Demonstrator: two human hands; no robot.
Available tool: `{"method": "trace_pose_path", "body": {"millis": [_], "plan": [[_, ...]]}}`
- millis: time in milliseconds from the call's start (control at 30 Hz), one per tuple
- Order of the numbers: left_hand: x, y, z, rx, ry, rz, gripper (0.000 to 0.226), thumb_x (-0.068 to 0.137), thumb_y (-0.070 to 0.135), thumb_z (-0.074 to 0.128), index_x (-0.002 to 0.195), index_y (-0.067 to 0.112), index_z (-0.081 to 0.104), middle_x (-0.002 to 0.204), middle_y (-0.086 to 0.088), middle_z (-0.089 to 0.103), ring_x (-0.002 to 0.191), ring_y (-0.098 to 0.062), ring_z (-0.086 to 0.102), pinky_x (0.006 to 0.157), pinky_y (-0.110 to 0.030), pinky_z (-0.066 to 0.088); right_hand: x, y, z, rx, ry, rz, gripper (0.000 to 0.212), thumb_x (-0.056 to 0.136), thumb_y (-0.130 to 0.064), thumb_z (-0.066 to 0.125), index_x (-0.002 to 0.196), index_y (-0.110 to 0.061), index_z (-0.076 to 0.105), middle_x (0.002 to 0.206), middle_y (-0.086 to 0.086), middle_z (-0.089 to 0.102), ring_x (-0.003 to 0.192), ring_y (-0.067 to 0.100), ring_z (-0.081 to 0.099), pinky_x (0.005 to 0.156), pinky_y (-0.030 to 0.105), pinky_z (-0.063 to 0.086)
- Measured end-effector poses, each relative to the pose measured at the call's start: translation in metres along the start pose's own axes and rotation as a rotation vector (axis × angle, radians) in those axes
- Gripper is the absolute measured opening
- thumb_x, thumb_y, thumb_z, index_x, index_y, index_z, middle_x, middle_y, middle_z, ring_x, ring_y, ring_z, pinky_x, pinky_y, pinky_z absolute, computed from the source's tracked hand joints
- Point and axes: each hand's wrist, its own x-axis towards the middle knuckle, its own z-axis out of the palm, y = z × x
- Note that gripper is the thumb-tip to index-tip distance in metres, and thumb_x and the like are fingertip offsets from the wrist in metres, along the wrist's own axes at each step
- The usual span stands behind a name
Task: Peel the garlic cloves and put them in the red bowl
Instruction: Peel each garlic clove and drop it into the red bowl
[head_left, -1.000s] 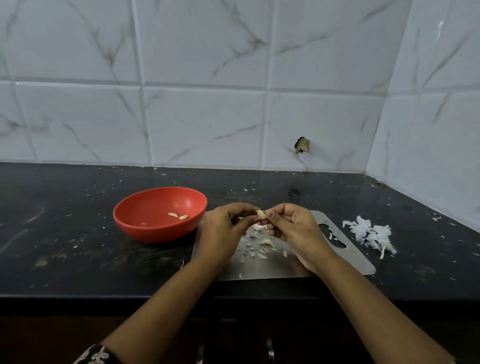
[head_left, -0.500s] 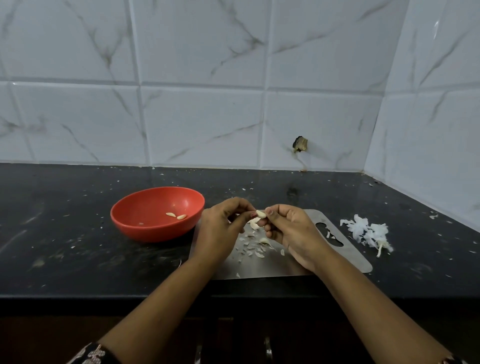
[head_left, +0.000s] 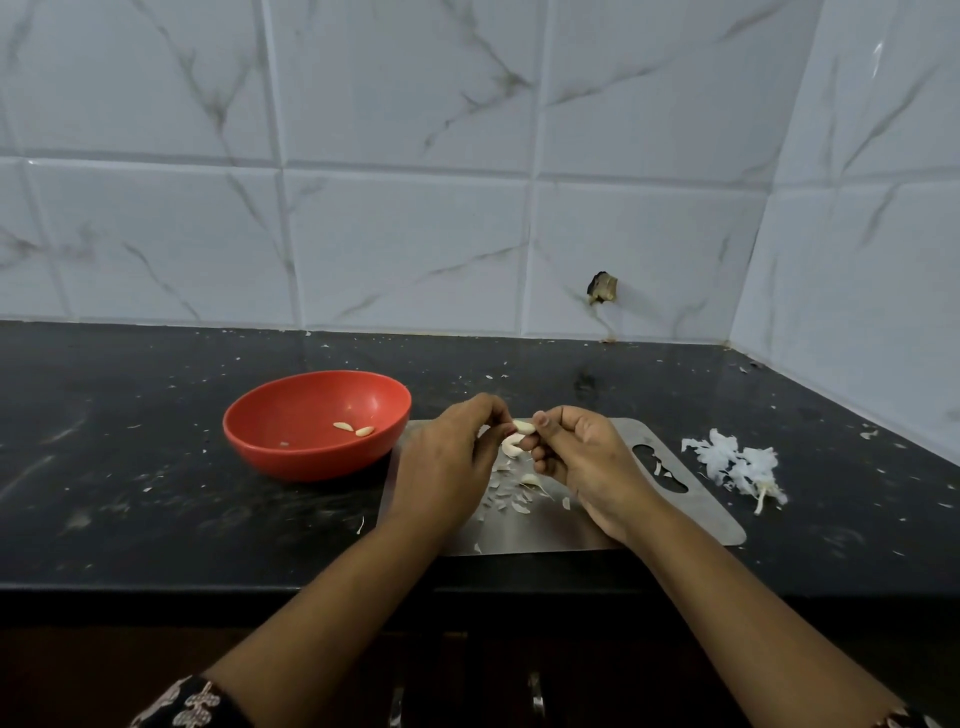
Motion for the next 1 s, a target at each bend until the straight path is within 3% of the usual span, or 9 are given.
{"method": "trace_pose_path", "body": {"millis": [67,200,333,400,567,733,833,933,1000], "plan": [[0.0,0.003,0.001,0.041,-0.052,0.02,0.005,0.095,0.024,0.054,0.095,0.02,0.058,0.082,0.014,0.054,0.061,-0.002,0.047,0.054,-0.015,0.032,0.001,0.001,0.0,-0.022,0.027,-0.019,0.02,0.098,-0.012,0.051,0.086,-0.002,0.062,0.065,0.001,0.064,0.057,0.003,0.055,0.057,0.016,0.05],[0.0,0.008,0.002,0.076,-0.111,0.075,0.011,0.099,0.023,0.047,0.099,0.016,0.055,0.09,0.004,0.057,0.067,-0.014,0.049,0.057,-0.035,0.042,0.003,0.004,-0.001,-0.064,0.069,-0.052,0.021,0.098,-0.013,0.052,0.082,-0.004,0.061,0.061,-0.002,0.062,0.056,0.004,0.054,0.056,0.017,0.05],[-0.001,0.008,0.002,0.092,-0.155,0.069,0.012,0.1,0.023,0.044,0.101,0.015,0.053,0.094,0.002,0.056,0.07,-0.018,0.05,0.062,-0.042,0.044,0.006,0.008,-0.001,-0.134,0.131,-0.098,0.021,0.098,-0.013,0.053,0.08,-0.006,0.061,0.059,-0.005,0.064,0.055,0.003,0.055,0.054,0.016,0.048],[-0.001,0.008,0.004,0.072,-0.137,0.09,0.01,0.099,0.02,0.045,0.099,0.015,0.053,0.092,0.002,0.055,0.07,-0.02,0.051,0.061,-0.042,0.043,0.007,0.01,-0.003,-0.15,0.193,-0.123,0.02,0.099,-0.013,0.053,0.082,-0.006,0.061,0.062,-0.004,0.064,0.054,0.001,0.055,0.054,0.015,0.047],[-0.001,0.002,0.005,0.001,-0.058,0.053,0.004,0.092,0.013,0.058,0.092,0.017,0.059,0.083,0.013,0.057,0.068,-0.003,0.043,0.059,-0.023,0.035,0.008,0.011,-0.007,-0.095,0.201,-0.134,0.015,0.097,-0.012,0.056,0.086,-0.006,0.064,0.072,0.003,0.068,0.059,0.003,0.057,0.058,0.016,0.05],[-0.001,-0.009,0.006,0.012,-0.023,-0.02,0.012,0.092,0.015,0.06,0.097,0.021,0.069,0.088,0.008,0.072,0.073,-0.009,0.064,0.07,-0.034,0.053,0.007,0.009,-0.006,-0.077,0.141,-0.117,0.014,0.095,-0.011,0.058,0.085,-0.005,0.065,0.069,0.001,0.069,0.059,0.004,0.057,0.056,0.017,0.05],[-0.001,-0.006,0.006,0.056,-0.045,0.015,0.018,0.095,0.028,0.054,0.105,0.021,0.068,0.086,0.006,0.073,0.071,-0.014,0.065,0.069,-0.039,0.053,0.006,0.009,-0.005,-0.072,0.108,-0.126,0.014,0.094,-0.012,0.059,0.084,-0.005,0.066,0.066,0.0,0.068,0.057,0.005,0.056,0.055,0.017,0.049],[0.0,-0.001,0.003,0.007,-0.101,0.025,0.024,0.093,0.034,0.059,0.116,0.027,0.063,0.099,0.009,0.072,0.075,-0.01,0.065,0.071,-0.036,0.052,0.006,0.01,-0.006,-0.068,0.085,-0.124,0.015,0.094,-0.013,0.059,0.086,-0.004,0.066,0.064,-0.001,0.066,0.057,0.006,0.056,0.055,0.017,0.049],[0.0,0.0,0.002,0.006,-0.107,0.053,0.021,0.092,0.033,0.061,0.112,0.028,0.065,0.096,0.008,0.072,0.075,-0.01,0.064,0.071,-0.037,0.052,0.007,0.011,-0.005,-0.072,0.063,-0.111,0.016,0.095,-0.014,0.057,0.087,-0.003,0.066,0.066,0.0,0.066,0.059,0.005,0.056,0.056,0.017,0.049]]}}
